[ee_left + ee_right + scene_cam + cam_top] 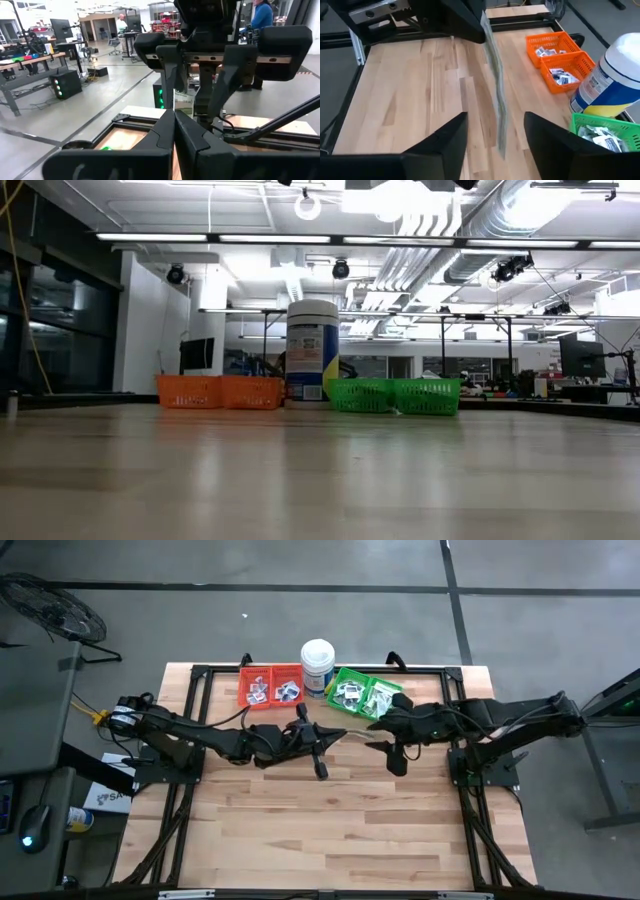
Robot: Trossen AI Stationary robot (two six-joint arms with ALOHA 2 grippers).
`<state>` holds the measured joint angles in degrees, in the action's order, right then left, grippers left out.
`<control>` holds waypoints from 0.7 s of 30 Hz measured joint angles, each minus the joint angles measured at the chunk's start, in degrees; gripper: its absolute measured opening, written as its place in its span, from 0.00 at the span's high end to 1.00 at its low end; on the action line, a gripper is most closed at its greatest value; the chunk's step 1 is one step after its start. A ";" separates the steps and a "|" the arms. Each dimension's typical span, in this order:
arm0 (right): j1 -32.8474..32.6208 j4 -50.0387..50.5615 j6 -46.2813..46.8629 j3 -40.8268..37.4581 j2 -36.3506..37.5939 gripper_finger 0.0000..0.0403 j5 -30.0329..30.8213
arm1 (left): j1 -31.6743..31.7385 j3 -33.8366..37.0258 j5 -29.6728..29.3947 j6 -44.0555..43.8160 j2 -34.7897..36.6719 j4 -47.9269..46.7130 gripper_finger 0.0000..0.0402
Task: Pick & Place First Aid Supplies
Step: Put the green bandage pack into the right green bin
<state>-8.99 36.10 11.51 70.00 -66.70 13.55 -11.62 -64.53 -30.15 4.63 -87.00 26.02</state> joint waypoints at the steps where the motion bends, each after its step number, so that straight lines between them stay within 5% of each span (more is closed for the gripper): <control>1: 0.00 0.03 0.00 0.01 0.04 0.55 0.15 | 0.00 0.00 0.00 0.04 0.00 0.02 1.00; 10: 0.00 2.21 -0.20 0.00 0.23 0.95 0.96 | 0.00 0.00 1.11 0.04 0.00 0.04 1.00; 21: 0.00 2.20 0.33 0.00 0.27 1.00 -0.01 | 0.00 0.00 2.42 4.70 0.00 0.02 0.97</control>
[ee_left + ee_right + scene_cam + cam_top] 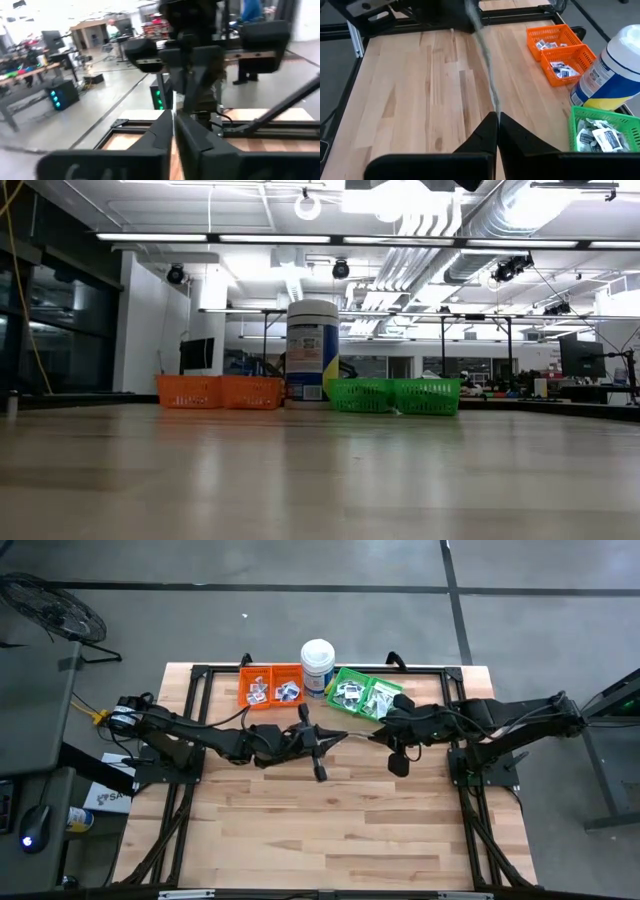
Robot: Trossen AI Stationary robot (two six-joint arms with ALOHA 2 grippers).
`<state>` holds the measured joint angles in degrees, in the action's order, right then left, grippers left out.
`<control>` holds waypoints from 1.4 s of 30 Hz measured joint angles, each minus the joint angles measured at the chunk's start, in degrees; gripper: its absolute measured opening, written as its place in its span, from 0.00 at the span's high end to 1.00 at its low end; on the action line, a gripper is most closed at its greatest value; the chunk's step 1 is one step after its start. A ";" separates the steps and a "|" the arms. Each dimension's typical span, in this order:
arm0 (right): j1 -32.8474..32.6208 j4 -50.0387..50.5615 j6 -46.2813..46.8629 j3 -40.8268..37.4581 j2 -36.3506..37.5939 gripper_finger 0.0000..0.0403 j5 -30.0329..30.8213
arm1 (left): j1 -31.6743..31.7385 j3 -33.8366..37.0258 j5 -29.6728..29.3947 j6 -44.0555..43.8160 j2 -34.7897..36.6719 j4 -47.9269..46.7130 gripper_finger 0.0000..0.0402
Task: Pick & Place First Aid Supplies
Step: Put the green bandage pack into the right green bin
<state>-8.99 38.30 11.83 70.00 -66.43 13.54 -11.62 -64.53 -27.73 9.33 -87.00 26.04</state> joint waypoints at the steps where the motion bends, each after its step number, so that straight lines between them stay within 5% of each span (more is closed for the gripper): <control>1: 0.00 0.00 0.09 0.02 0.06 1.00 -0.02 | 0.00 0.00 0.80 0.79 0.00 0.00 0.94; 11: 4.61 5.56 3.06 0.01 1.38 1.00 0.73 | 0.00 0.00 -1.53 3.69 0.76 -0.32 0.52; 15: 9.53 13.68 4.19 0.00 2.23 1.00 1.15 | 0.00 -0.02 -3.57 5.12 4.20 -3.98 0.42; 21: 19.65 18.42 1.60 -2.70 2.56 1.00 0.25 | 0.00 -0.01 -4.92 5.81 11.04 -18.01 0.42; 26: 29.98 10.21 -1.85 -10.56 2.53 1.00 -5.50 | 0.00 0.71 -4.12 6.99 14.57 -27.26 0.45; 33: 44.15 -4.68 -0.70 -21.80 0.82 1.00 -19.06 | 0.17 8.43 -1.25 7.12 19.17 -26.39 0.50; 42: 49.93 -15.93 4.81 -26.85 -7.59 1.00 -26.90 | 8.15 19.66 12.57 4.09 28.20 -22.29 0.50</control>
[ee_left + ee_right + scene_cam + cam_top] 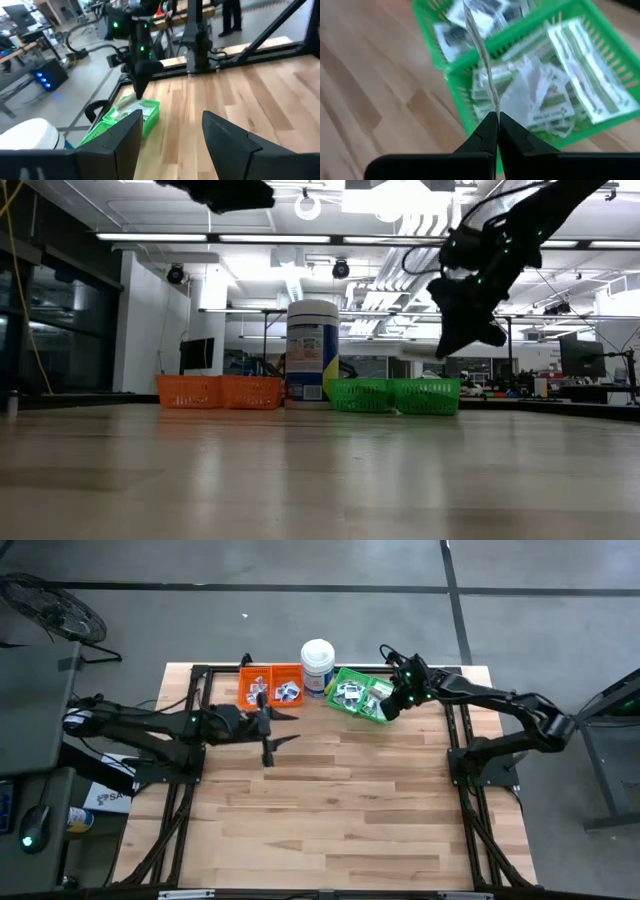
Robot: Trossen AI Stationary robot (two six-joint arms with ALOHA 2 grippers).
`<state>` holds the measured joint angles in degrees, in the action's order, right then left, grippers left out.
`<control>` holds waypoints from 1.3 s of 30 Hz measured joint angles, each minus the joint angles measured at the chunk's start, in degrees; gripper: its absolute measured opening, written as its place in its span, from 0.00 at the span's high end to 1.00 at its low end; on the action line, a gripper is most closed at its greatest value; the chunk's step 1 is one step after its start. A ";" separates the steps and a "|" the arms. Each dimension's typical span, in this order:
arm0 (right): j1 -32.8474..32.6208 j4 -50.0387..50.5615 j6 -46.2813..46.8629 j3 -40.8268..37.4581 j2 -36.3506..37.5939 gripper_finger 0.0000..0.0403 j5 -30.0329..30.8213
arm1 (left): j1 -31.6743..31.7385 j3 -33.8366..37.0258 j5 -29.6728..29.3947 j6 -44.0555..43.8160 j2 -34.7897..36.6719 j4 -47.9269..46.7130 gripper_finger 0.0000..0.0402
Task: Pick & Place First Aid Supplies
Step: Put the green bandage pack into the right green bin, then return to Home Position
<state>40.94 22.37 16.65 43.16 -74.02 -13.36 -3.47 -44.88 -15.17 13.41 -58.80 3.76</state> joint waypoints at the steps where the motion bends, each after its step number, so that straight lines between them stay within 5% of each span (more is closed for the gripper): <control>1: 0.23 0.13 0.02 -0.02 -1.01 1.00 -0.02 | 1.27 1.07 1.86 -0.01 1.39 0.34 0.50; 12: 0.45 -0.77 2.64 0.00 -7.66 1.00 1.37 | 15.85 5.31 19.71 2.81 11.00 0.69 0.50; 22: 0.42 0.44 5.40 0.00 -6.52 0.96 -0.57 | 25.31 5.37 36.10 4.28 14.99 -1.78 0.50; 39: 0.28 4.67 8.31 0.00 8.40 0.63 -0.29 | 25.60 5.37 39.88 4.04 21.52 -6.48 0.50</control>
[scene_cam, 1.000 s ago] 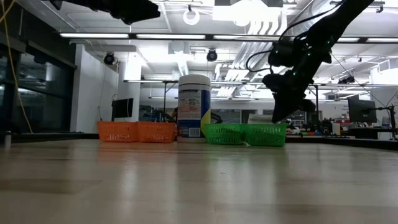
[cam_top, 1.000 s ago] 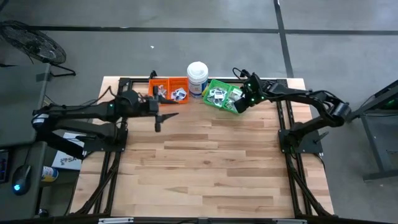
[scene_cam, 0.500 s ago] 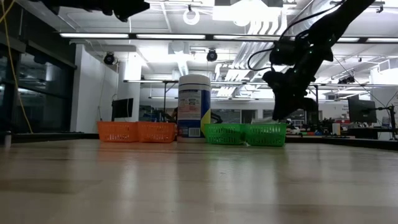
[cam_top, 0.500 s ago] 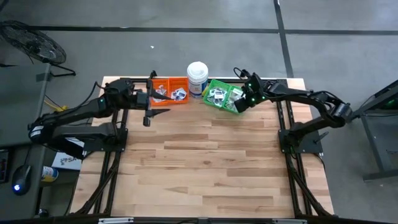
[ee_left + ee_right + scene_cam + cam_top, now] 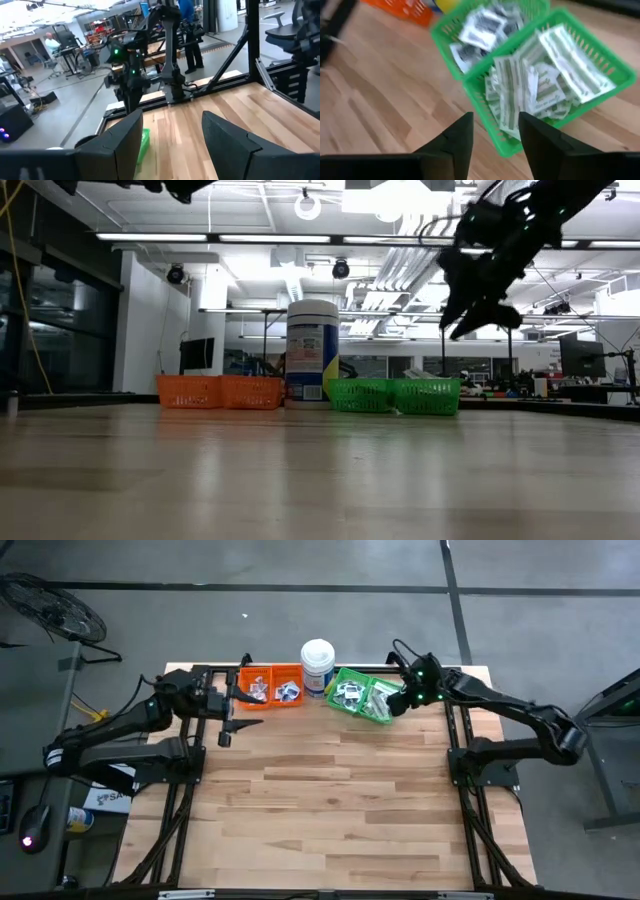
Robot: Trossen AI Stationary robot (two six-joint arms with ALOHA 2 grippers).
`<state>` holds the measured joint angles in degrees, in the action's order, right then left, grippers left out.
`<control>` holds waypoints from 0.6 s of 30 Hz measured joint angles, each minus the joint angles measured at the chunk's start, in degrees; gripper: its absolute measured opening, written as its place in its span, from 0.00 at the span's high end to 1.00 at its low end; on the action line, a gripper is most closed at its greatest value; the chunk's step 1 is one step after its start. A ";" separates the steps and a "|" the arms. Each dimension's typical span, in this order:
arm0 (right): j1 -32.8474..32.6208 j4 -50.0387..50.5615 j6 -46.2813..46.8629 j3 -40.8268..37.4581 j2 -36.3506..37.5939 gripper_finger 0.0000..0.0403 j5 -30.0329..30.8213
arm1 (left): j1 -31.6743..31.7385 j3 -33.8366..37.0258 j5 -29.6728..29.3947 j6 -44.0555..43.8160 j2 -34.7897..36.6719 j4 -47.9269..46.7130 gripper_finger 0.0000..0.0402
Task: Pick & Place First Aid Supplies
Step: Return to Home Position
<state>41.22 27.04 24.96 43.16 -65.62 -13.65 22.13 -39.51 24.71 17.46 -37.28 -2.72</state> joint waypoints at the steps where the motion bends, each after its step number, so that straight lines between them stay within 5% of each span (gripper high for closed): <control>1: -0.28 -0.01 0.11 0.00 1.37 0.63 0.14 | 0.00 0.00 -0.19 0.20 0.91 -0.95 0.50; 6: -5.46 -0.27 0.64 0.00 9.81 0.61 0.35 | 0.00 -0.02 -4.71 0.43 5.45 -9.91 0.50; 10: -13.60 -4.93 1.45 -0.51 16.60 0.61 7.76 | -0.02 1.56 -6.12 -0.60 7.83 -9.62 0.50; 13: -20.04 -15.96 3.76 -5.15 21.12 0.62 14.71 | -0.02 6.95 -7.54 -4.18 10.40 -3.25 0.50; 18: -28.45 -41.69 8.11 -18.78 25.24 0.61 18.13 | -0.77 19.96 -7.69 -11.62 15.12 11.63 0.50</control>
<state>12.77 -14.65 33.07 24.38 -40.38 4.48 21.36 -19.54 17.02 5.84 -22.16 8.91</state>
